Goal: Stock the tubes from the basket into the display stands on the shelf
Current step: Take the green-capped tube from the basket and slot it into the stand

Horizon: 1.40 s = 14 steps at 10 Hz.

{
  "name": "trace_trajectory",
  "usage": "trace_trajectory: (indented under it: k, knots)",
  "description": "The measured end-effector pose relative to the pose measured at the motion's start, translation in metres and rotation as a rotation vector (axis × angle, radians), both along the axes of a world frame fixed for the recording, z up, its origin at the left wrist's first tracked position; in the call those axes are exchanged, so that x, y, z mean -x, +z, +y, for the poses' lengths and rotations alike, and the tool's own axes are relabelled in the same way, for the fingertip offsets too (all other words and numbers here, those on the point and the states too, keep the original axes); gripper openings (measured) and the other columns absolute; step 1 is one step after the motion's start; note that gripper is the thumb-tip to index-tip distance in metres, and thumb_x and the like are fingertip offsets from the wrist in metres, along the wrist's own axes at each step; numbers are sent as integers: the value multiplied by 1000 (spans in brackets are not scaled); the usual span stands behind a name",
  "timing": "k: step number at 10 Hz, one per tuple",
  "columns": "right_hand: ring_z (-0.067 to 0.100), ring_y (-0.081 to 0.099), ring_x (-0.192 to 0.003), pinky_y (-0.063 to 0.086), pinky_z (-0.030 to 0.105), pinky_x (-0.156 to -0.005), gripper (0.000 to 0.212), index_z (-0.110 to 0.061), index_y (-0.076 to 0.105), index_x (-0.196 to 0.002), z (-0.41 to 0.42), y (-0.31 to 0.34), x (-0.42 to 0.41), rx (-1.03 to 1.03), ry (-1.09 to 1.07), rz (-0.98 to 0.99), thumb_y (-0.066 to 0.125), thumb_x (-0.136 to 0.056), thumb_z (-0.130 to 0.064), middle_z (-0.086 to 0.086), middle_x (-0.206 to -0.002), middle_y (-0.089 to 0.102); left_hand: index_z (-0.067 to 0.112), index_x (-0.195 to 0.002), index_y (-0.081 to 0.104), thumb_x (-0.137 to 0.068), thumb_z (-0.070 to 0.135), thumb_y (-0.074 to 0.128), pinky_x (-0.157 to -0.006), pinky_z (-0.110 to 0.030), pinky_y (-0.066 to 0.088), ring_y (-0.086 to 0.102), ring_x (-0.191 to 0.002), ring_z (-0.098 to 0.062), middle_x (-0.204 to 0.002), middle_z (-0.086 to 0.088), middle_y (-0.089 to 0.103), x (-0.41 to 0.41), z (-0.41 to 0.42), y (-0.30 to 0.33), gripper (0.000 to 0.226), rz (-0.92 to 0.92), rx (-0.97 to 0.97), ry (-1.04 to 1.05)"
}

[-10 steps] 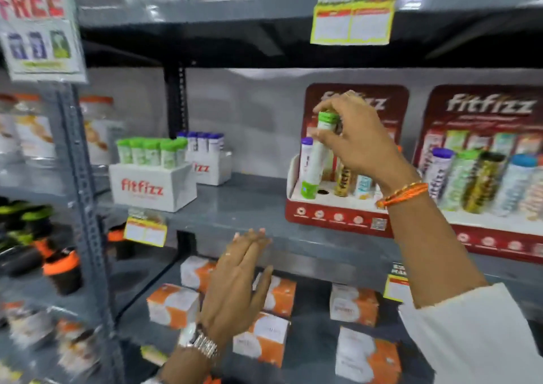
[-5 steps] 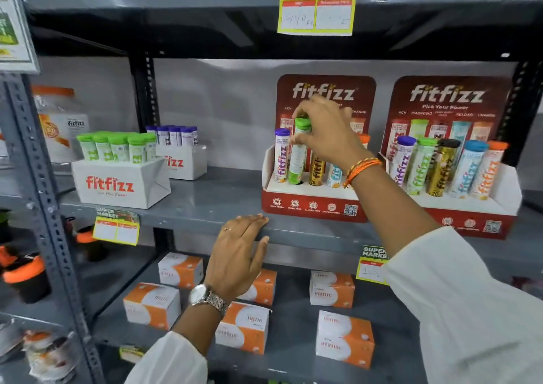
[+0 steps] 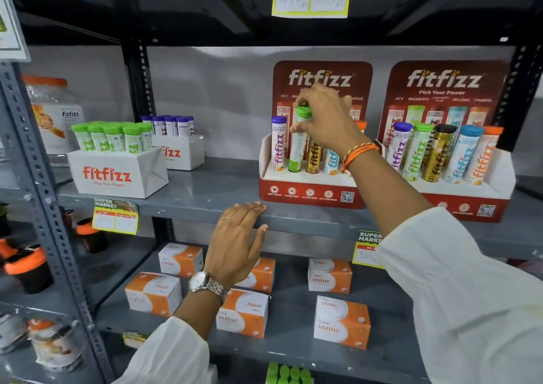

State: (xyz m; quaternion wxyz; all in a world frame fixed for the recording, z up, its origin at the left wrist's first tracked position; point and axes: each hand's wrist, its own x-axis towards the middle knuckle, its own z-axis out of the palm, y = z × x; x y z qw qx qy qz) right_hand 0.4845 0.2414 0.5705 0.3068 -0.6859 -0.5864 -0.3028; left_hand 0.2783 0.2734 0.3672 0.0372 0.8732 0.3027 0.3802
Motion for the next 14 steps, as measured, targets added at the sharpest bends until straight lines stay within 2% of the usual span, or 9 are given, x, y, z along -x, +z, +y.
trace_trajectory:
  k: [2,4,5,6,7,8,9,11,14]
  knots:
    - [22,57,-104,32,44,-86,42,-21,64,-102,3,6,1,81,-29,-57,83,-73,-43,0,-110,61,16,-138,55,-99,38,42,-119,-44,33,52,-131,-22,-142,-4,58,0,0,0,47,-1,-4,-5]
    - [21,59,-104,51,48,-94,28,-19,65,-104,1,25,5,313,112,-32,78,-81,-28,2,-111,66,16,-139,54,-98,41,40,-120,-44,32,50,-133,-22,-143,-4,57,1,0,0,50,6,4,-5]
    - [13,55,-102,49,33,-85,25,-21,70,-110,1,33,1,386,178,-13,75,-86,-22,-1,-116,65,17,-141,52,-99,41,40,-121,-43,30,48,-136,-21,-145,-3,55,1,1,-1,50,19,4,-5]
    - [11,54,-102,43,27,-79,26,-22,71,-113,-1,36,-2,411,180,-15,73,-87,-19,-3,-118,64,17,-142,51,-99,42,39,-122,-43,29,48,-136,-21,-146,-3,55,1,2,-1,51,23,2,-6]
    - [16,60,-96,48,32,-77,27,-20,72,-107,0,34,-4,368,78,-56,74,-85,-36,0,-108,69,18,-143,50,-98,44,37,-122,-43,28,47,-137,-21,-147,-3,53,1,1,-2,53,29,6,0]
    - [21,62,-91,51,39,-76,39,-19,72,-90,2,31,-7,330,-66,-130,69,-82,-56,0,-89,68,18,-143,50,-98,44,37,-123,-42,26,47,-137,-21,-147,-3,53,1,1,-2,54,29,7,-1]
    - [23,52,-103,42,42,-80,46,-19,66,-81,5,28,-9,305,-135,-188,64,-81,-64,0,-89,58,17,-143,50,-98,45,36,-123,-42,27,47,-137,-22,-147,-3,53,1,1,-2,55,32,6,0]
    - [30,45,-123,39,54,-100,51,-16,66,-77,7,27,-8,394,-149,-219,61,-79,-66,-3,-95,51,17,-143,50,-98,44,37,-122,-45,28,47,-137,-22,-147,-3,53,0,2,-2,54,32,13,7]
    - [30,47,-124,40,53,-101,59,-16,69,-84,13,25,-6,376,-170,-190,55,-78,-73,5,-111,66,16,-138,55,-98,39,45,-121,-41,30,52,-132,-22,-141,-4,59,-3,4,-5,47,-32,-41,2]
